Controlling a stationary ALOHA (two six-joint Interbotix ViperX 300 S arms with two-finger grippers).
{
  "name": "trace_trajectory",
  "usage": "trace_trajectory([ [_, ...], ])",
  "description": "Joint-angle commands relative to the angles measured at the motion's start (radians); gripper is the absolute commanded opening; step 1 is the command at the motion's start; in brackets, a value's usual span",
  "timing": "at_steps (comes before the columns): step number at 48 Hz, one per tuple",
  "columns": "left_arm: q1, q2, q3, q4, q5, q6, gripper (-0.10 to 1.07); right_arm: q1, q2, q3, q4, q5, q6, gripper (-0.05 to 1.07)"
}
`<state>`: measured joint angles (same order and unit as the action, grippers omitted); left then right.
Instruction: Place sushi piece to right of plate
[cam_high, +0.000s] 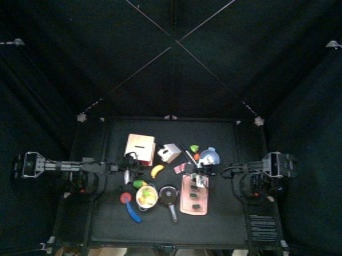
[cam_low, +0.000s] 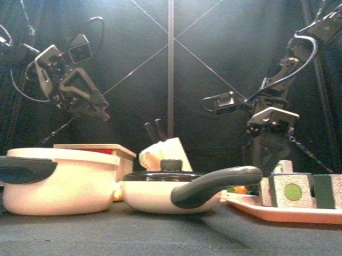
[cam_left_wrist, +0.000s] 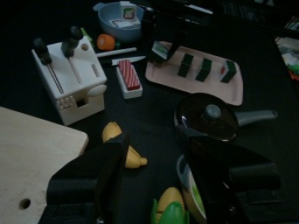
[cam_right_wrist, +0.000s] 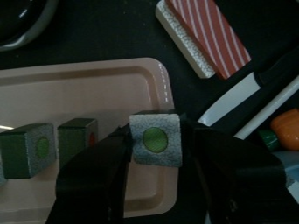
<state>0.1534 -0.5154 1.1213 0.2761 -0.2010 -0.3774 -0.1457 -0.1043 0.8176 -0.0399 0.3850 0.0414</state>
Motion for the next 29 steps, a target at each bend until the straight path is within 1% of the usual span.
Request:
trace_trajectory([
  [1, -0.002, 0.002, -0.012, 0.0, -0.009, 0.002, 0.85, 0.0, -0.058, -0.02, 0.009, 0.008, 0.0, 0.7],
  [5, -0.002, 0.002, -0.014, 0.0, -0.009, 0.002, 0.85, 0.002, -0.103, -0.015, 0.031, 0.034, 0.0, 0.7],
  [11, 0.0, 0.002, -0.018, -0.005, -0.009, -0.002, 0.85, 0.02, -0.196, 0.003, 0.08, 0.075, 0.002, 0.7],
  [15, 0.0, 0.002, -0.018, -0.015, -0.009, 0.0, 0.85, 0.041, -0.275, 0.035, 0.13, 0.117, 0.002, 0.7],
  [20, 0.0, 0.002, -0.015, -0.015, -0.009, 0.003, 0.85, 0.061, -0.344, 0.081, 0.193, 0.167, 0.0, 0.7],
  [24, -0.002, 0.002, -0.015, -0.015, -0.009, 0.003, 0.85, 0.067, -0.38, 0.127, 0.233, 0.192, 0.0, 0.7],
  [29, -0.003, 0.002, -0.015, -0.015, -0.011, 0.003, 0.85, 0.067, -0.387, 0.181, 0.244, 0.187, 0.0, 0.7],
])
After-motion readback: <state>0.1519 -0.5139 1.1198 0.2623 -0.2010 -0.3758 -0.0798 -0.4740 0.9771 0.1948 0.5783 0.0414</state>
